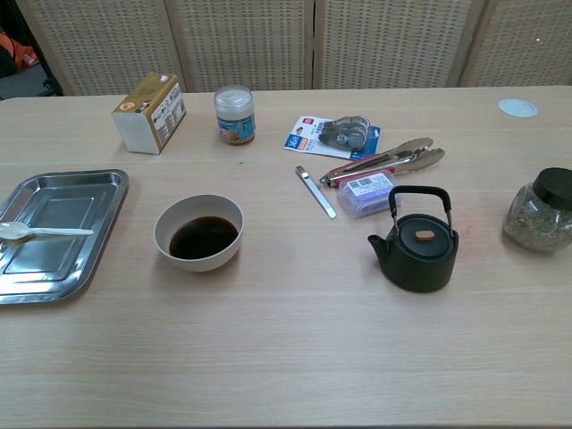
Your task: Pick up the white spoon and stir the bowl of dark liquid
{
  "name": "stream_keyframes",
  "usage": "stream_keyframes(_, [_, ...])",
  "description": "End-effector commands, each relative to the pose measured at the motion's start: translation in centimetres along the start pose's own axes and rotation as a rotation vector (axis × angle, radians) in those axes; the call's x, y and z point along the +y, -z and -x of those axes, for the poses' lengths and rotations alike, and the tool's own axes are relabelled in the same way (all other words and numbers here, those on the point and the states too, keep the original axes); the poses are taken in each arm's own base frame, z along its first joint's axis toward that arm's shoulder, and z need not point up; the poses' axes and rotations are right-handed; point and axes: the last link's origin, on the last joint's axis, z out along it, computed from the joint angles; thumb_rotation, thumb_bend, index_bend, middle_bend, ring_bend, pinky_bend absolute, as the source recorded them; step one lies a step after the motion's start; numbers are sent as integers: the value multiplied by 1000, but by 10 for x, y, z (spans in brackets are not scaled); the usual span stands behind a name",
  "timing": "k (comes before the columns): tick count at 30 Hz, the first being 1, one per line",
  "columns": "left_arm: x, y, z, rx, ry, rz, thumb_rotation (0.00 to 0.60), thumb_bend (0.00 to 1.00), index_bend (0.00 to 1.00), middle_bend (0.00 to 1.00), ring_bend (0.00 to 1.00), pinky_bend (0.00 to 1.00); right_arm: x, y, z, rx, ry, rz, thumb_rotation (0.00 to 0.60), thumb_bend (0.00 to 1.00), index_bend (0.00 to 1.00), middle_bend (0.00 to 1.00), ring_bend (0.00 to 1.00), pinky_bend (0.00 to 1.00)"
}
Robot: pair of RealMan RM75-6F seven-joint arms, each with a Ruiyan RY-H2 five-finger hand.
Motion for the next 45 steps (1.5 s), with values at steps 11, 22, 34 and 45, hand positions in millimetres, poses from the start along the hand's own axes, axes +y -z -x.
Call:
stream_keyframes(11, [15, -47, 17, -25, -30, -17, 600, 245, 483, 0, 0, 0, 4, -3, 3, -22, -2, 9, 600, 0, 0, 0, 0, 0])
stream_keyframes(22, [30, -63, 32, -54, -42, -22, 600, 330, 483, 0, 0, 0, 5, -5, 2, -20, -9, 15, 600, 0, 0, 0, 0, 0])
stream_keyframes(34, [38, -77, 44, -74, -62, -39, 600, 331, 493, 0, 0, 0, 7, -8, -1, -17, -27, 26, 600, 0, 0, 0, 0, 0])
stream_keyframes(45, [43, -86, 54, -88, -62, -60, 600, 330, 516, 0, 0, 0, 7, -9, -1, -20, -32, 26, 600, 0, 0, 0, 0, 0])
